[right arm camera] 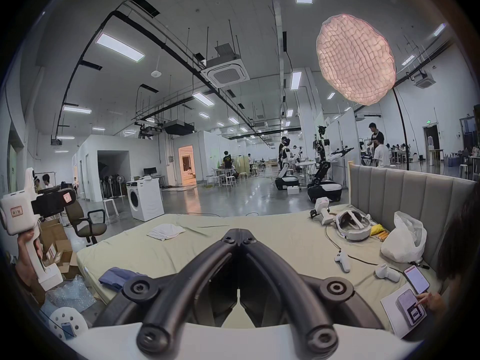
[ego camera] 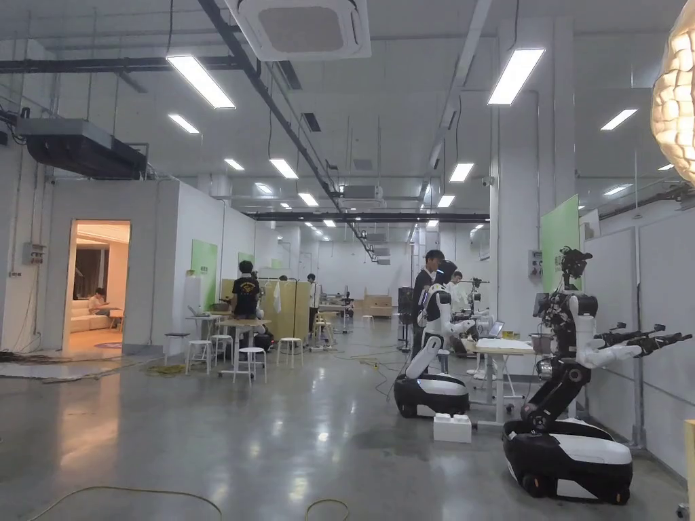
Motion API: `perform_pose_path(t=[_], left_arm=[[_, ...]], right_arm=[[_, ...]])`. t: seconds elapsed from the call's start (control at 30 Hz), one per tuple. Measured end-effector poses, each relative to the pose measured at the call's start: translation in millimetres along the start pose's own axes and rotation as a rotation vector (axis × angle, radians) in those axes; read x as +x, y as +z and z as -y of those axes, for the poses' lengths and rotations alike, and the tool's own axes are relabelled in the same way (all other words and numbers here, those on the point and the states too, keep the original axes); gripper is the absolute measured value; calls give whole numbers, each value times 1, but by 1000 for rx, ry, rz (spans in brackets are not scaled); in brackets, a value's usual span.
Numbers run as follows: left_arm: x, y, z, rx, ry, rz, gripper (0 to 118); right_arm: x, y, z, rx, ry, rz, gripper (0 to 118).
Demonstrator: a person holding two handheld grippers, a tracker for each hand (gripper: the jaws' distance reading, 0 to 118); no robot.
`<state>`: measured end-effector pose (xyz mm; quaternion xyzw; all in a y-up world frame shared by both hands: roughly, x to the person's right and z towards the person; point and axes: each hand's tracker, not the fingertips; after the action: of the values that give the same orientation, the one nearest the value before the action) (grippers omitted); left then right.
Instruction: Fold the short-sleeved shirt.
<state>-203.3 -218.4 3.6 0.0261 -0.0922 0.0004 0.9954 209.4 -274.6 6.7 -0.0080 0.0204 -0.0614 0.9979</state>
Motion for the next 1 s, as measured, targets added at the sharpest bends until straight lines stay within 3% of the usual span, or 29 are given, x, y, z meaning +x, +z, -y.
perform_pose_path(t=[0.33,0.77,0.8,0.83,0.9,1.0], left_arm=[[9,-9,-2,-32,18,37,0],[11,-11,-2,-30,29,60,1],[11,-11,-2,-37,28,69,18],[12,-11,-1,-36,23,68,44],[15,-11,0,-39,5,53,99],[13,-8,1,-21,15,74,102]], right_arm=[[1,1,2,-9,-37,-10,0],[-2,3,0,-5,-21,0,0],[-4,3,0,-5,-14,8,4],[-5,3,-1,-6,-11,11,21],[-5,1,-2,-25,-9,-5,82],[-8,4,-1,-6,-9,-5,90]])
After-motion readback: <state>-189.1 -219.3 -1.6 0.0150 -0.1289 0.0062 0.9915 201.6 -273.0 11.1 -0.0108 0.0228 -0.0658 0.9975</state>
